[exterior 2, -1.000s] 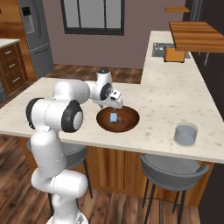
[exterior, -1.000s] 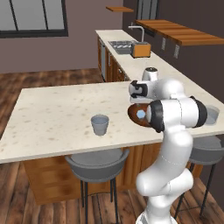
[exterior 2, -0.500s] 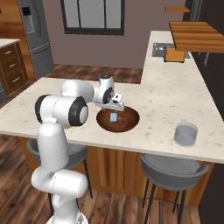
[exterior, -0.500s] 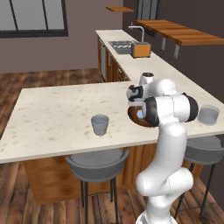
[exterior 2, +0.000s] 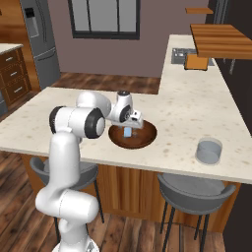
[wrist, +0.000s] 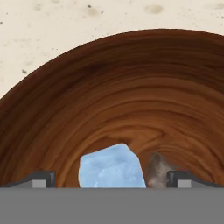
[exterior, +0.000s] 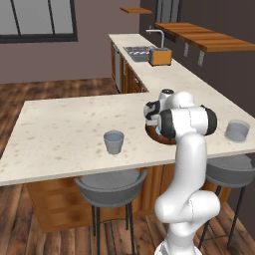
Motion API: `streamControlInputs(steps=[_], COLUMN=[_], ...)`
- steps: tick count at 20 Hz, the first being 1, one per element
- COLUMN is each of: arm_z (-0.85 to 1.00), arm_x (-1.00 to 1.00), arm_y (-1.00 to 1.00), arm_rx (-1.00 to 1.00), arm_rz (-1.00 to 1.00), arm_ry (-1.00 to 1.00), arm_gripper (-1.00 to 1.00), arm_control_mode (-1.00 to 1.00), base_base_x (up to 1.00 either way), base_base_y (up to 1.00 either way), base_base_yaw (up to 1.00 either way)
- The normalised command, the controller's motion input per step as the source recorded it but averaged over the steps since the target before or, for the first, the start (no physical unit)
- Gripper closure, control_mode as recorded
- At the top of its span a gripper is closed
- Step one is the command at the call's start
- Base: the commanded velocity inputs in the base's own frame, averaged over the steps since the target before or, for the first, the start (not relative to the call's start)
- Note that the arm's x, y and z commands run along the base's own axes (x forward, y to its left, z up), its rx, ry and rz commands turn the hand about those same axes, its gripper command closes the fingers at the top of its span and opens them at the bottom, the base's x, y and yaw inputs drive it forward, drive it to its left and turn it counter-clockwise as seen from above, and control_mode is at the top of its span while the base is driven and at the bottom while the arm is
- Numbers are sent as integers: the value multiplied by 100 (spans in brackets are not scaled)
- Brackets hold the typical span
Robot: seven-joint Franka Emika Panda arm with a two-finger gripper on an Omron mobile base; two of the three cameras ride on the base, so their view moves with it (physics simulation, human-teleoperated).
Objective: There are four ice cubes in the ice bowl. Place two ice cubes in each glass of water.
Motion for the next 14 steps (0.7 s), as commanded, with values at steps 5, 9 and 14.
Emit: streamControlInputs(steps=[5, 9, 14], arm_z=[-25, -37, -9], arm_x=[0, 0, 0], arm_y=[-6, 3, 6], arm_rx=[0, 0, 0], arm_rz=[6, 3, 1], arm_ry=[0, 3, 3], arm_gripper=[-100, 100, 100], arm_control_mode=[-100, -100, -100], base_base_x=[0, 0, 0], base_base_y=[0, 0, 0], base_base_yaw=[0, 0, 0])
